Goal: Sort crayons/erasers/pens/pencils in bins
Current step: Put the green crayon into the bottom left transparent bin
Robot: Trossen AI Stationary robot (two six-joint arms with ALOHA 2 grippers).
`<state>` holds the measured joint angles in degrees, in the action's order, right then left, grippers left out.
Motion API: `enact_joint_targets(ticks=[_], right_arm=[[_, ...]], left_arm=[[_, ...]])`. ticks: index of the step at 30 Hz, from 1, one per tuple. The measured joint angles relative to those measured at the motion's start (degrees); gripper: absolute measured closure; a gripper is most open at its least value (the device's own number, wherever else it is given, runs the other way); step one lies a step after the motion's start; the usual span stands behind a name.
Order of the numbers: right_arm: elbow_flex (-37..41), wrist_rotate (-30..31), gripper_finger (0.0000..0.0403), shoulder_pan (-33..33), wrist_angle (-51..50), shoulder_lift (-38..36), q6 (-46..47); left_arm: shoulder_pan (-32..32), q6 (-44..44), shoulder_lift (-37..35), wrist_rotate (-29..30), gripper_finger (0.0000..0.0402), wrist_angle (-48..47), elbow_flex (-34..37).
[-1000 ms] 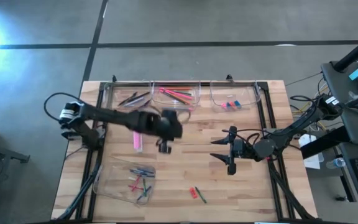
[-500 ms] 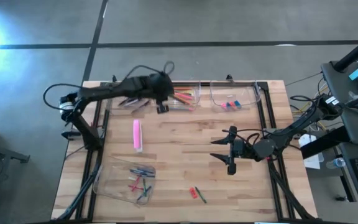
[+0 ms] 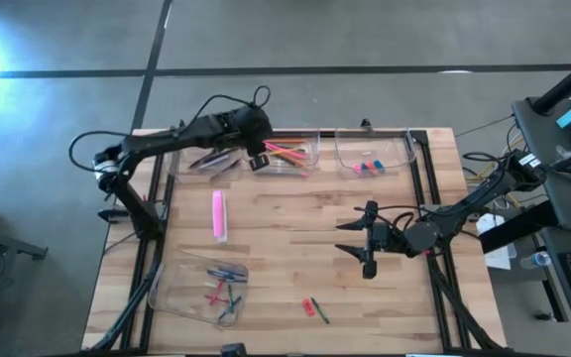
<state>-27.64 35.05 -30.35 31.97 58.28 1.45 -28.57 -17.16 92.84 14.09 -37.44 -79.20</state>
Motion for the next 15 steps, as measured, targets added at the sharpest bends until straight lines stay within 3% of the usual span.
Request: enact_joint_targets(ticks=[6, 9, 13, 15], right_arm=[[0.0, -0.02, 0.0193, 0.0, -0.36, 0.0, 0.02], [0.0, -0.02, 0.0193, 0.0, -0.44, 0.0, -0.01], [0.0, -0.02, 0.0193, 0.0, -0.46, 0.0, 0.09], [0.0, -0.04, 0.0193, 0.0, -0.44, 0.0, 0.44]], left_arm=[[2.75, 2.05, -3.4, -1.84, 0.0279, 0.48, 0.04], [4.51, 8.12, -4.87, -3.48, 0.0279, 2.55, 0.11], [7.91, 12.31, -5.03, -12.9, 0.0279, 2.9, 0.36], [11.41, 12.35, -5.03, -14.03, 0.0279, 3.34, 1.27]])
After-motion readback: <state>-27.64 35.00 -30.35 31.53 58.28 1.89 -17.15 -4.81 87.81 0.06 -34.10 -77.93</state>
